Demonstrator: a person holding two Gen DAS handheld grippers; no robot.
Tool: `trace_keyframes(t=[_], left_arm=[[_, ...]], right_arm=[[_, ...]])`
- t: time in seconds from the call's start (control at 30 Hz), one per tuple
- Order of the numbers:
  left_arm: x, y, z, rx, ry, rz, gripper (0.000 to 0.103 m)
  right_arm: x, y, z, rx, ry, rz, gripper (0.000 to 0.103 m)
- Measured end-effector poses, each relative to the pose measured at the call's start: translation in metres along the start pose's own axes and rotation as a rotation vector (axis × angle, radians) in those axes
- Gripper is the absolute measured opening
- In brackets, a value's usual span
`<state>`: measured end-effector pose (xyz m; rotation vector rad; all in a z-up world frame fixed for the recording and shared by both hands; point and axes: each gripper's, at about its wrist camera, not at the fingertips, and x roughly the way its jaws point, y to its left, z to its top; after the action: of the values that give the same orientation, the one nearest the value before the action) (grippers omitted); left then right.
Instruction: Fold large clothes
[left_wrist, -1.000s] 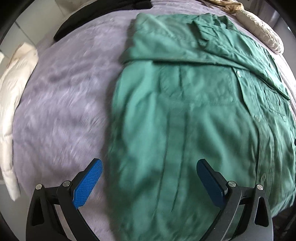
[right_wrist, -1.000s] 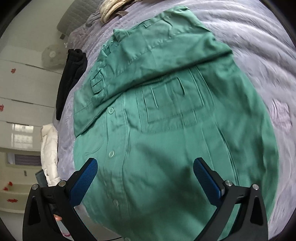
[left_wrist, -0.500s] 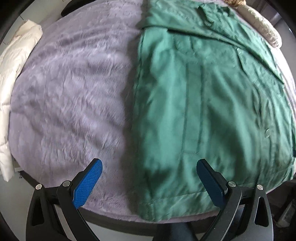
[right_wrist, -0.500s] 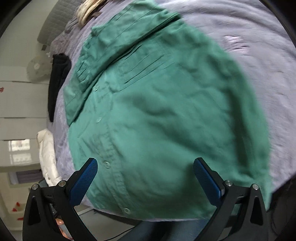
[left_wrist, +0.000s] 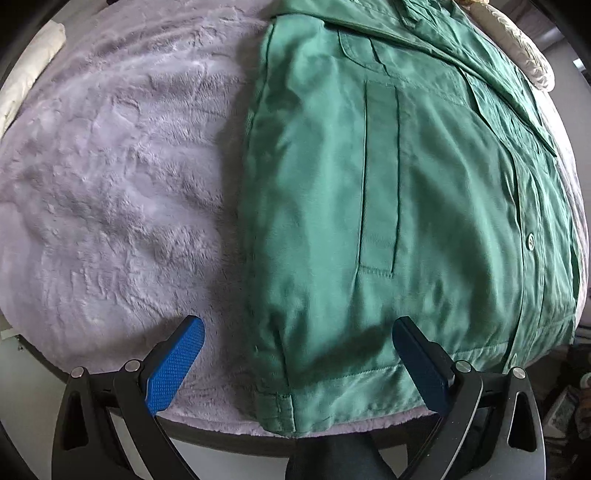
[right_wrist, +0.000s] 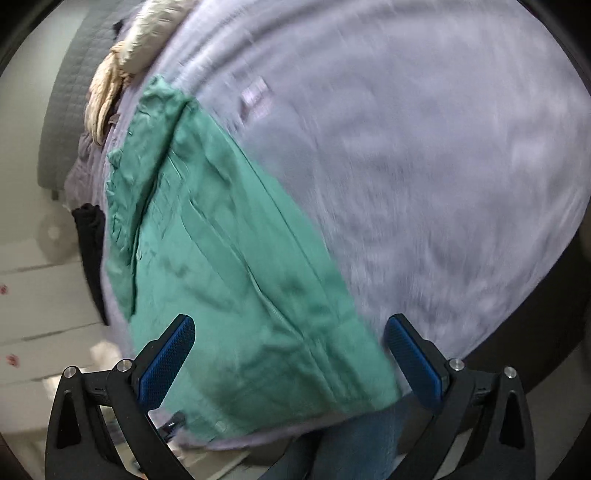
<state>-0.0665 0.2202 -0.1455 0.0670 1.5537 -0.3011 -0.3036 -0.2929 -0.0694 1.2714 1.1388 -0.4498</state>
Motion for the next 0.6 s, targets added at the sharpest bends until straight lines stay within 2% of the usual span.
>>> trace_keyframes(t=[0.1, 0.2, 0.33, 0.4, 0.6], left_arm=[[0.008, 0.006, -0.006, -0.011, 0.018, -0.048, 0.102], [0.020, 0.011, -0.013, -0.035, 0.032, -0.084, 0.102], [0.028, 0.015, -0.023, -0.047, 0.025, -0.116, 0.102], [0.030, 0.016, -0.025, -0.058, 0.022, -0.143, 0.102], [0.035, 0.013, -0.035, -0.043, 0.041, -0.199, 0.102]], right_arm=[[0.011, -0.008, -0.008, 0.029, 0.024, 0.012, 0.103], [0.014, -0.004, -0.012, 0.047, 0.028, 0.085, 0.103], [0.010, 0.018, -0.011, 0.032, 0.035, 0.293, 0.103], [0.013, 0.025, -0.010, 0.036, 0.044, 0.357, 0.103], [0.036, 0.014, -0.012, 0.087, 0.095, 0.272, 0.103]])
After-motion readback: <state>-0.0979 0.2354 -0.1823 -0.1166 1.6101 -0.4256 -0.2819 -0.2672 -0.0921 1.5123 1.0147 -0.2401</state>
